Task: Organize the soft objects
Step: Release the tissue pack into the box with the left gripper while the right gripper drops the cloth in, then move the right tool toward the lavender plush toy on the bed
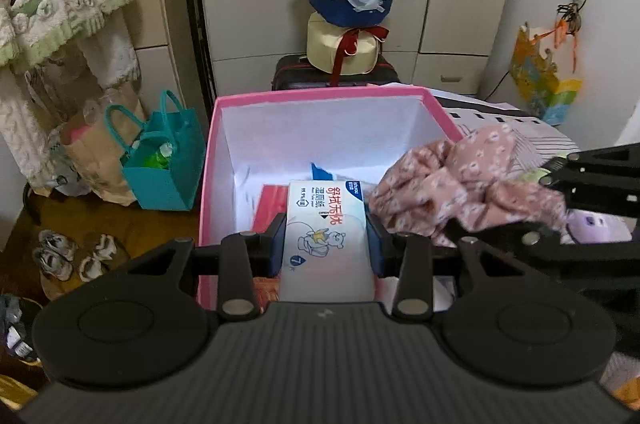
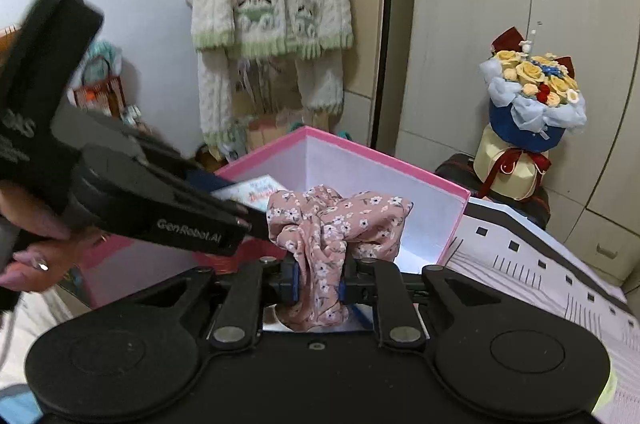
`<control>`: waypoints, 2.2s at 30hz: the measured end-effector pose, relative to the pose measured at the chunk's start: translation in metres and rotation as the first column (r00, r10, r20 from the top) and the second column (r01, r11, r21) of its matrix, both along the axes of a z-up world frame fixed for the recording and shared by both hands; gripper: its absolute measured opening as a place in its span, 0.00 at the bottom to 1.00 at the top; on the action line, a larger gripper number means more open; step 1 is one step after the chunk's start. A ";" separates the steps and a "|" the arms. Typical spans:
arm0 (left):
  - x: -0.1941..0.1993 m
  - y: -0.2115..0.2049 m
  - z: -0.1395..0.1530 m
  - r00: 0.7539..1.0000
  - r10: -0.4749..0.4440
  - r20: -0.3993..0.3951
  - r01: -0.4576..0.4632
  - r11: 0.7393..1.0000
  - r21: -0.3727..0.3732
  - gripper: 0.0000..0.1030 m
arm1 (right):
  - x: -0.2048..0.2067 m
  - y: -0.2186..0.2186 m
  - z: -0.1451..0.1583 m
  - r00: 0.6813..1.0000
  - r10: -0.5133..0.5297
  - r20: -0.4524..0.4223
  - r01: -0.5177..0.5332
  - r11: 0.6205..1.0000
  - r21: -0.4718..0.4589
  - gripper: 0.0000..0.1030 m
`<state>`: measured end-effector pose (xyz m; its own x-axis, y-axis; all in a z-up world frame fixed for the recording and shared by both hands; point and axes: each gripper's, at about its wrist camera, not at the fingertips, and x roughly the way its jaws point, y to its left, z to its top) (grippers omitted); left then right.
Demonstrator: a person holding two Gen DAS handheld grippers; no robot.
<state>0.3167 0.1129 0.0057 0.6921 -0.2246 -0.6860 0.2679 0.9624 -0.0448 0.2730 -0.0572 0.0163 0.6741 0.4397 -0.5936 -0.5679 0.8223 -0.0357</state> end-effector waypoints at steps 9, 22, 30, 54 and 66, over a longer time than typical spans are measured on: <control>0.042 -0.006 -0.016 0.996 0.017 -0.091 -0.014 0.999 0.035 0.38 | 0.044 0.021 -0.020 0.997 0.057 -0.059 -0.065 0.988 -0.139 0.21; 0.005 0.003 0.006 1.000 0.020 0.003 -0.020 1.000 0.013 0.54 | 0.022 0.011 -0.016 0.997 0.061 0.044 -0.053 0.987 -0.155 0.56; -0.056 0.017 0.026 0.998 -0.023 0.065 0.025 0.999 -0.034 0.55 | -0.036 -0.024 0.010 0.998 0.014 0.065 -0.013 1.000 -0.009 0.59; -0.192 -0.009 0.074 0.968 -0.197 0.155 0.196 0.980 0.024 0.61 | -0.153 -0.081 0.057 1.000 0.027 0.010 -0.028 0.996 0.086 0.85; -0.212 -0.058 0.061 0.938 -0.333 0.094 0.333 0.943 0.015 0.81 | -0.200 -0.155 0.041 0.995 -0.104 0.007 0.103 0.987 0.126 0.91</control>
<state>0.1045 0.0546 0.0669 0.6388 -0.4540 -0.6212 0.5761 0.8173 -0.0050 0.0725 -0.2124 0.0570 0.7273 0.4373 -0.5290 -0.4796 0.8752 0.0642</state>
